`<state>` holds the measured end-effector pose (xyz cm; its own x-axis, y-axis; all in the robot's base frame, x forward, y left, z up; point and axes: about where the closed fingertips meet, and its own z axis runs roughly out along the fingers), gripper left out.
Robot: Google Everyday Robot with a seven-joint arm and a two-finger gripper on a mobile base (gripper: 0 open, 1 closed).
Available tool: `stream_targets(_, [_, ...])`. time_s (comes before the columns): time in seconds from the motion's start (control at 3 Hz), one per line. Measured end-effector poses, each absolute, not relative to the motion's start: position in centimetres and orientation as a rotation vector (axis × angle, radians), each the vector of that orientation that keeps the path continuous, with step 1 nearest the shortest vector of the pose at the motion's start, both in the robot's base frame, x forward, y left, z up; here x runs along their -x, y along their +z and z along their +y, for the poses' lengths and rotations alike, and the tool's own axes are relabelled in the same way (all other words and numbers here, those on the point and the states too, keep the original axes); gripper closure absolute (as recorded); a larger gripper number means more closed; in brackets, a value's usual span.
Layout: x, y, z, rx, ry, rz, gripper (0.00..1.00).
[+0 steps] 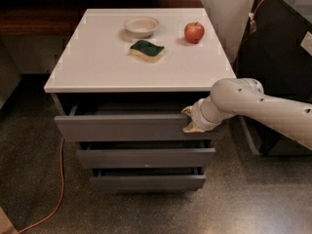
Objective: Open top drawer
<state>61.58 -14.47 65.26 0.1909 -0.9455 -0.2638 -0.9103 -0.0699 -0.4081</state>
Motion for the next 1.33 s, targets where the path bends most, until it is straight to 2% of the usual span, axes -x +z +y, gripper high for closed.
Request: stream_targets(1.33, [-59.2, 65.3, -13.3, 1.947, -0.108, 1.766, 1.0])
